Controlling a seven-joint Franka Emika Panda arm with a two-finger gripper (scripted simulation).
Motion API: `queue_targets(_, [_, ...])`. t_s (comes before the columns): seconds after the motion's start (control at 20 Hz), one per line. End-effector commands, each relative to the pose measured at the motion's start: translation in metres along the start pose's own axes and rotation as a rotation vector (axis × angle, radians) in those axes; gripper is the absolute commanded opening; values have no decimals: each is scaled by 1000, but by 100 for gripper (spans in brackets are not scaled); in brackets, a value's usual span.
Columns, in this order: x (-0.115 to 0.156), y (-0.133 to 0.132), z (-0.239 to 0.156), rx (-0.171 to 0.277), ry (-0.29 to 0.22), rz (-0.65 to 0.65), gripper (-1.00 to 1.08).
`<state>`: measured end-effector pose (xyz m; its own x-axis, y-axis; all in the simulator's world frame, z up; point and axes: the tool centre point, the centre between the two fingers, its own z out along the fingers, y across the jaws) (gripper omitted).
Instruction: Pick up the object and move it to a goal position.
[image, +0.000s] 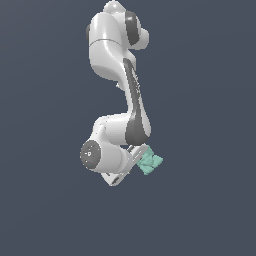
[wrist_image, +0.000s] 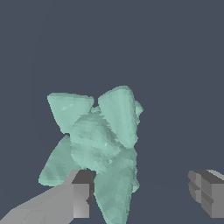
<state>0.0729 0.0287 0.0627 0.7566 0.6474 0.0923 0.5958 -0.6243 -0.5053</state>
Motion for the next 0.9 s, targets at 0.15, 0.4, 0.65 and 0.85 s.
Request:
queue_targets(0.15, [12, -1, 9, 63, -7, -82, 68])
queue_targets(0.4, [21, -2, 16, 109, -14, -142, 68])
queue_targets(0.65, [28, -4, 22, 146, -20, -190, 68])
queue_targets(0.85, [33, -6, 25, 167, -23, -218, 68])
